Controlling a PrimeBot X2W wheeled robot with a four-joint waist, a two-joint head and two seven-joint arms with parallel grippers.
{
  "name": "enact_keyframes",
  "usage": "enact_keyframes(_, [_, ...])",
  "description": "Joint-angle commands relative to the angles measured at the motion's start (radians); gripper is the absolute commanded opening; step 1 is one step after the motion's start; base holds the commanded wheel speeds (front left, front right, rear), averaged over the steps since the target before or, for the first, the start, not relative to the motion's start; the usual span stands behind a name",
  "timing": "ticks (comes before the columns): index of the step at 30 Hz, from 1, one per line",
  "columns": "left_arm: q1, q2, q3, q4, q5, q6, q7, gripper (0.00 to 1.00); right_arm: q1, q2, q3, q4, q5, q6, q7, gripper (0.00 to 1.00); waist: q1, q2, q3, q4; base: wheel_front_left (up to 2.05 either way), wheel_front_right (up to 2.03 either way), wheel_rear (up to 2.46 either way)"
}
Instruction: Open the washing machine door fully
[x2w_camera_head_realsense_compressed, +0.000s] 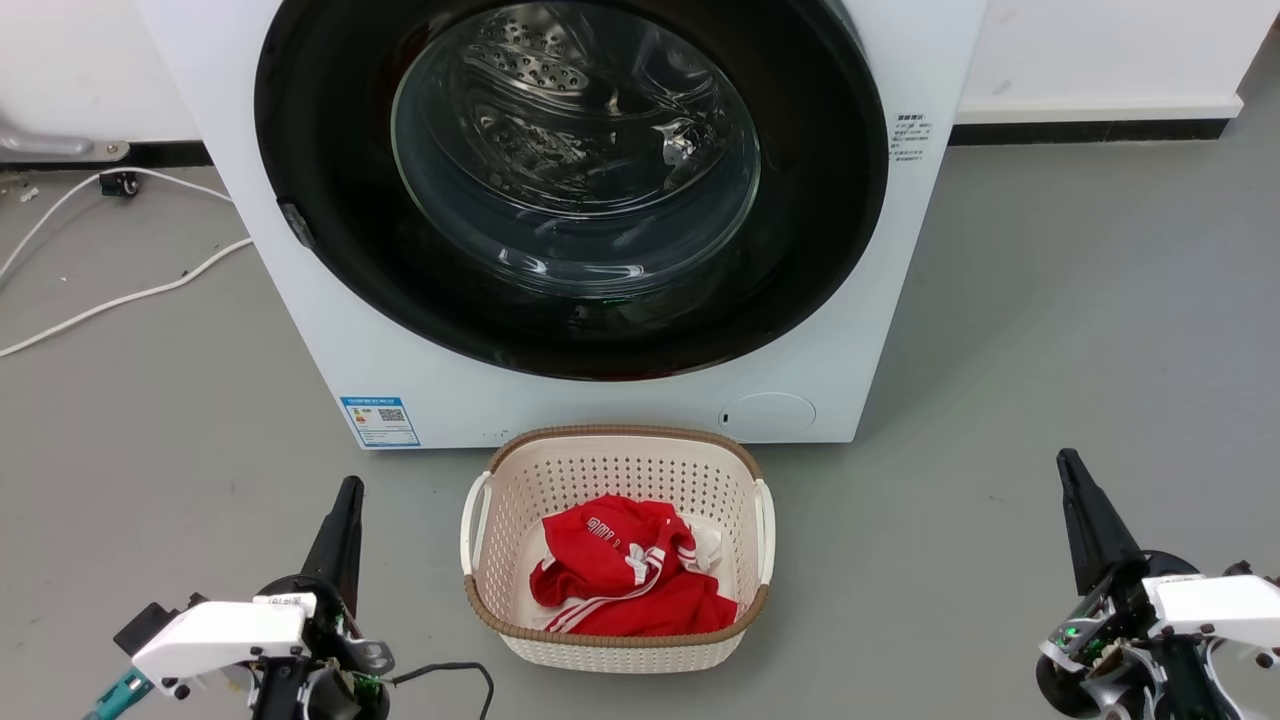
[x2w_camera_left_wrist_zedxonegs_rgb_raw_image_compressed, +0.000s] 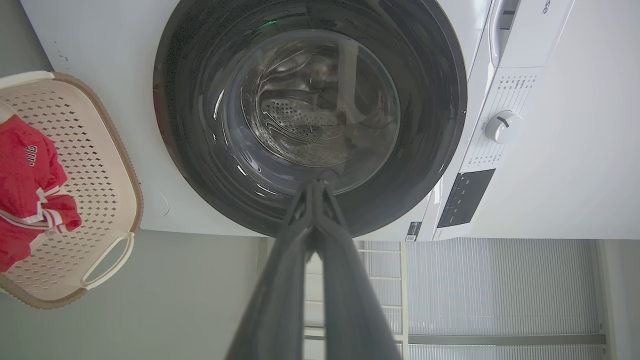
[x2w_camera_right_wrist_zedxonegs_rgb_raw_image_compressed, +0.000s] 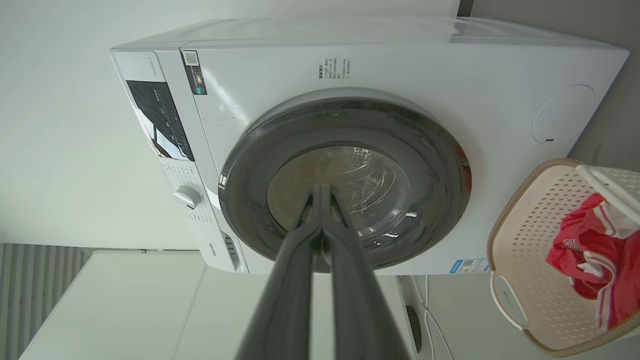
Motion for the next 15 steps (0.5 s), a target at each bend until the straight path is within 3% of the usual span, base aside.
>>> enact_keyframes(1, [0.000,0.000,0.000,0.000,0.000,0.000,0.000,1.00,0.000,0.000,0.000,0.000,0.000,0.000,0.000,1.00,0.0000,-0.0001,0.000,0.000,0.00,0.00,0.00])
enact_keyframes(2, [0.002,-0.001,-0.001,0.003,0.000,0.000,0.000,0.00,0.002,0.000,0.001,0.002,0.000,0.000,0.000,0.00,0.0000,-0.0001,0.000,0.000,0.00,0.00,0.00])
enact_keyframes(3, [0.008,-0.002,-0.002,0.011,0.000,0.001,-0.001,1.00,0.010,0.001,0.002,0.011,0.000,0.000,-0.001,1.00,0.0000,-0.0001,0.000,0.000,0.00,0.00,0.00])
enact_keyframes(15, [0.004,-0.003,-0.047,-0.034,0.032,0.000,-0.060,1.00,0.026,0.000,0.039,-0.044,-0.034,0.000,-0.059,1.00,0.0000,-0.0001,0.001,0.000,0.00,0.00,0.00])
